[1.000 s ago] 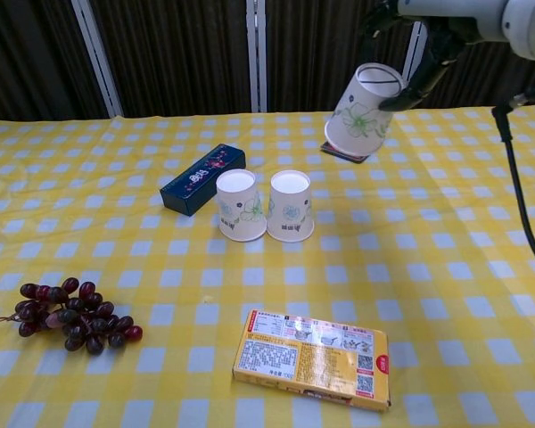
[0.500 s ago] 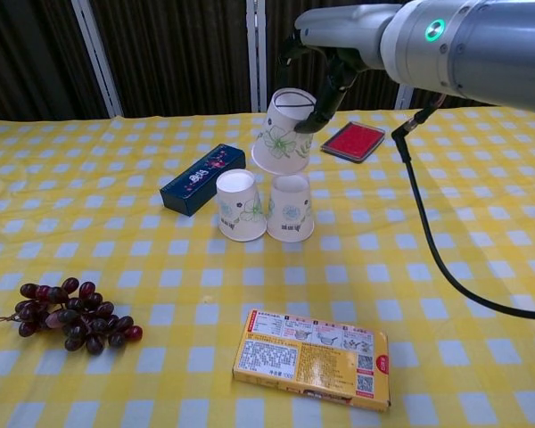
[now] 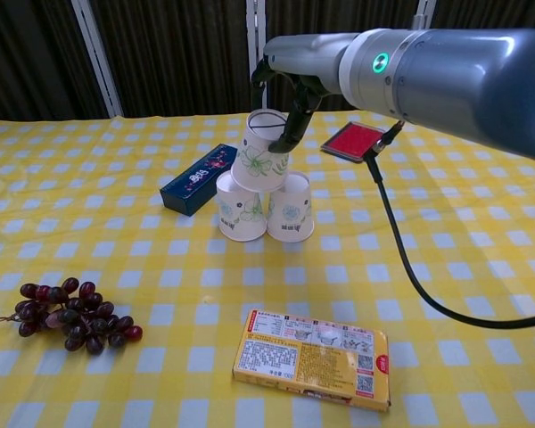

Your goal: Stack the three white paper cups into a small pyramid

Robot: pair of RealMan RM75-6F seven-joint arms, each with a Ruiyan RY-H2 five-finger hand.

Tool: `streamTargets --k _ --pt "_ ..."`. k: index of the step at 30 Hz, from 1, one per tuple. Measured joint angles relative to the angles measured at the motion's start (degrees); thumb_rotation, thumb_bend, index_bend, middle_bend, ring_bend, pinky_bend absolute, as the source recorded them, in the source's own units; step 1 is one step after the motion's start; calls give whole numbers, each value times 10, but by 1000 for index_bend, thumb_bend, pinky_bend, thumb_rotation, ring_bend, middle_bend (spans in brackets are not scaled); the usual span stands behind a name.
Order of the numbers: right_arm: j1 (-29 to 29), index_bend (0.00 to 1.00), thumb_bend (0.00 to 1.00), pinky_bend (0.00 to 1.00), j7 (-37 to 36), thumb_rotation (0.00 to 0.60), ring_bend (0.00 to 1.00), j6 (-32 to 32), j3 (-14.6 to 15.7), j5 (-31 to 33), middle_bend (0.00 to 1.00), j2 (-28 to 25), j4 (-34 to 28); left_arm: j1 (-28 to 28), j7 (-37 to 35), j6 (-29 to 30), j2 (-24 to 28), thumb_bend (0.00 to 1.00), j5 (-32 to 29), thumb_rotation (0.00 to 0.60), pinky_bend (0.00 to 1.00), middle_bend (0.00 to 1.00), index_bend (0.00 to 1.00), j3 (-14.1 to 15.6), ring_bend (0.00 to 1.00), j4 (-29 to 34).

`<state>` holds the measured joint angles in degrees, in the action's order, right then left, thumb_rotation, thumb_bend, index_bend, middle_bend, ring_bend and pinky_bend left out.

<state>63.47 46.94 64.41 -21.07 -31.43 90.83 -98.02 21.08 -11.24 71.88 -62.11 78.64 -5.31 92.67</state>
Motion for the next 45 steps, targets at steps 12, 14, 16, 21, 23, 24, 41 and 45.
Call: streamTargets --k 12,14,16,21,23,24,41,45 --pt "5 364 172 0 -14 600 0 0 9 1 43 8 13 -1 -1 -7 4 182 -1 600 0 0 0 -4 0 1" --pt "5 298 161 0 -15 600 0 0 11 0 14 9 14 -1 0 -9 4 182 -2 600 0 0 0 -4 0 1" --pt "5 247 155 0 -16 600 0 2 13 -1 1 9 15 -1 0 -10 4 182 -2 600 0 0 0 -5 0 1" --pt "3 189 149 0 -21 600 0 9 17 -5 0 11 15 -1 0 -12 4 182 -3 600 0 0 0 -7 0 1" --pt "2 171 149 0 -21 600 0 12 20 -6 0 11 15 -2 -1 -12 5 182 -3 600 0 0 0 -8 0 2" --pt "1 168 148 0 -20 600 0 14 21 -7 0 10 14 -2 -1 -12 5 182 -3 600 0 0 0 -8 0 1" --pt "-140 73 144 0 -96 600 0 140 95 -120 0 -115 -81 -6 20 -6 -1 182 -2 600 0 0 0 -9 0 2" --pt "-211 4 139 0 -188 600 0 166 141 -176 0 -147 -71 -9 38 -2 -5 171 1 600 0 0 0 -6 0 5"
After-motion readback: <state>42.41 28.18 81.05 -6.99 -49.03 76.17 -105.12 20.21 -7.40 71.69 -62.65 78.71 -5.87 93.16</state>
